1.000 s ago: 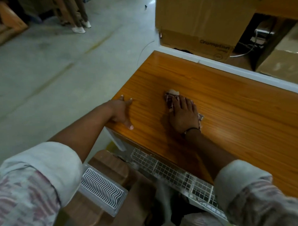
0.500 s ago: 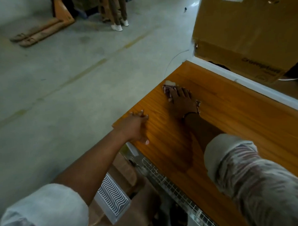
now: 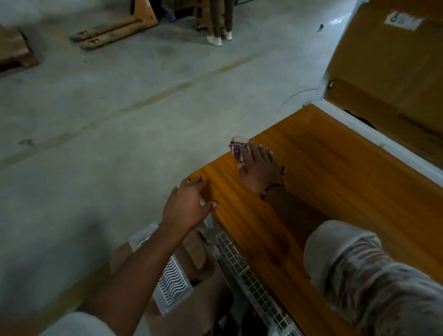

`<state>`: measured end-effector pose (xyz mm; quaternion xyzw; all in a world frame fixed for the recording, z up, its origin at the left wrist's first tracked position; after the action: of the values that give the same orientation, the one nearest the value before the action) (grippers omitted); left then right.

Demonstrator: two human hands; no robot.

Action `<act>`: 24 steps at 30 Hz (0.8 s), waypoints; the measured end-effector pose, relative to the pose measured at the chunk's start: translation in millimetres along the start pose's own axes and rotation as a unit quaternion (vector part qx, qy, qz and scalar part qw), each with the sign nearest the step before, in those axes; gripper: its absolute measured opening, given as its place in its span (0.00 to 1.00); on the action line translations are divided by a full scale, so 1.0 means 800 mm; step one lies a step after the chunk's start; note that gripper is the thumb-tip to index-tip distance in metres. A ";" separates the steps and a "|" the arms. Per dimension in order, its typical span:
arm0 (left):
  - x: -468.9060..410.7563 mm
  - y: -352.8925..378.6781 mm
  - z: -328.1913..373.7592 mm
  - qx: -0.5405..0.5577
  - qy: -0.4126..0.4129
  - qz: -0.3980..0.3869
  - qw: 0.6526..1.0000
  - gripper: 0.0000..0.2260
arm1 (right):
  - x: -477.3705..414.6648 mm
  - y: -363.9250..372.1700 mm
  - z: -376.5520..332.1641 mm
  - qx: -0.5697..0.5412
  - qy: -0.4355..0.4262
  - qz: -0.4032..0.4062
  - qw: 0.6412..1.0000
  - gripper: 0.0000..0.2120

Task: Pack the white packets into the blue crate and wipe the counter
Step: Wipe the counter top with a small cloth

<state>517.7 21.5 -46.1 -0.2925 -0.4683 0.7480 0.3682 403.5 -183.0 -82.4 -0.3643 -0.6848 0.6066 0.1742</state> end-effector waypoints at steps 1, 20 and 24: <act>0.002 -0.001 -0.002 -0.002 -0.004 0.004 1.000 0.32 | 0.007 0.001 -0.010 -0.002 -0.010 -0.004 1.000 0.29; 0.004 -0.035 -0.013 0.000 0.046 0.095 0.994 0.20 | 0.089 -0.045 -0.032 -0.076 -0.030 -0.088 0.993 0.29; -0.015 -0.027 0.009 -0.051 0.105 0.081 0.990 0.22 | 0.119 -0.041 -0.065 -0.071 -0.062 -0.065 0.993 0.31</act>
<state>524.8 14.2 -22.1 -0.4246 -0.4395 0.7156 0.3384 364.9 -78.7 -60.0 -0.2916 -0.7578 0.5656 0.1442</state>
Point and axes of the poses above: each hand's wrist, its own x-axis away from the middle knuckle, its own y-axis out of the palm, z = x × y, the point moved 2 cm from there along -x, towards the middle knuckle, and after that the axes turned 13 degrees about z, right-handed, at the moved point
